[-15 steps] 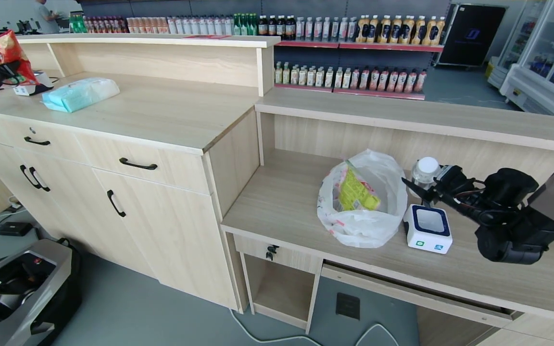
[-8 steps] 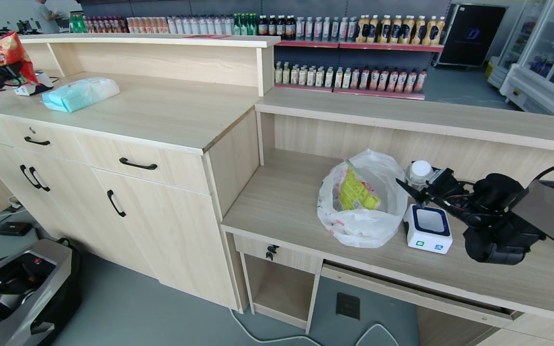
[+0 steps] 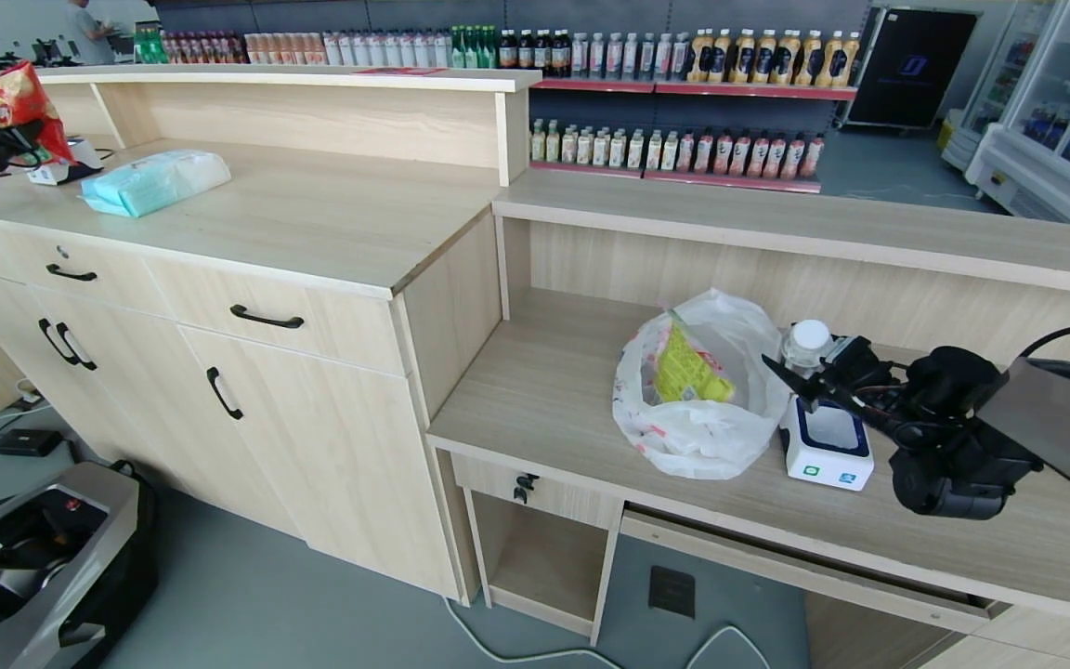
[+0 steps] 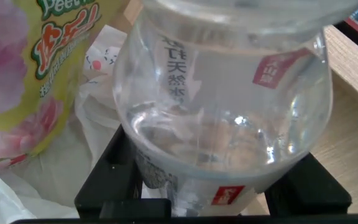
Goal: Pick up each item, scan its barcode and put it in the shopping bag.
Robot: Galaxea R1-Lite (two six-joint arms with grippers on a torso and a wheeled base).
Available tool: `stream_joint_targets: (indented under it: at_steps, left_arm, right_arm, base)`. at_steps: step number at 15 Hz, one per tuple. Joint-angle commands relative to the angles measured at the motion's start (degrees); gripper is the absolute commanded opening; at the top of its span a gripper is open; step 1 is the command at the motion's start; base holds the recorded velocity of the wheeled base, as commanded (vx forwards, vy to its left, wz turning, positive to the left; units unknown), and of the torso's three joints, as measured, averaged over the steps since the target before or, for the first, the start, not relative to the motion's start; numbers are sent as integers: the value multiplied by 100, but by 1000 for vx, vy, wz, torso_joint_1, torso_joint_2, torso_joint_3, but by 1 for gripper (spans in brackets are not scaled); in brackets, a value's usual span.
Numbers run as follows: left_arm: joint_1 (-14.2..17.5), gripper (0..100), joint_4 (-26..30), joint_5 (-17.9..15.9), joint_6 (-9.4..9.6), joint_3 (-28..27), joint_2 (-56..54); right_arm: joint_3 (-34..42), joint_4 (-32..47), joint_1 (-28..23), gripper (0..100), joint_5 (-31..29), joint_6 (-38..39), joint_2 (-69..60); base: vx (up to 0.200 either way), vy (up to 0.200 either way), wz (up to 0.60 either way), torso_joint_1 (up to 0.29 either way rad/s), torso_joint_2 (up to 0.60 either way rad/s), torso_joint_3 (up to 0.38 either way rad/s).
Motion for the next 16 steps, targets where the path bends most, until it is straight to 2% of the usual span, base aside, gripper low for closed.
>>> stream_joint_targets:
  at_steps: [1,8,16]
  left_arm:
    - [2,100,0,2,-3,0,-2]
    - [2,100,0,2,-3,0,-2]
    - [2,100,0,2,-3,0,-2]
  right_arm:
    - [103,-6,-17,0,14,-5,-247]
    - [481,-6,-430,0,32,-172,-353]
    - [481,-6,-483,0,23,-163,-388]
  base:
    - [0,0,0,0,0,0]
    - [0,0,0,0,0,0]
    - [0,0,0,0,0,0]
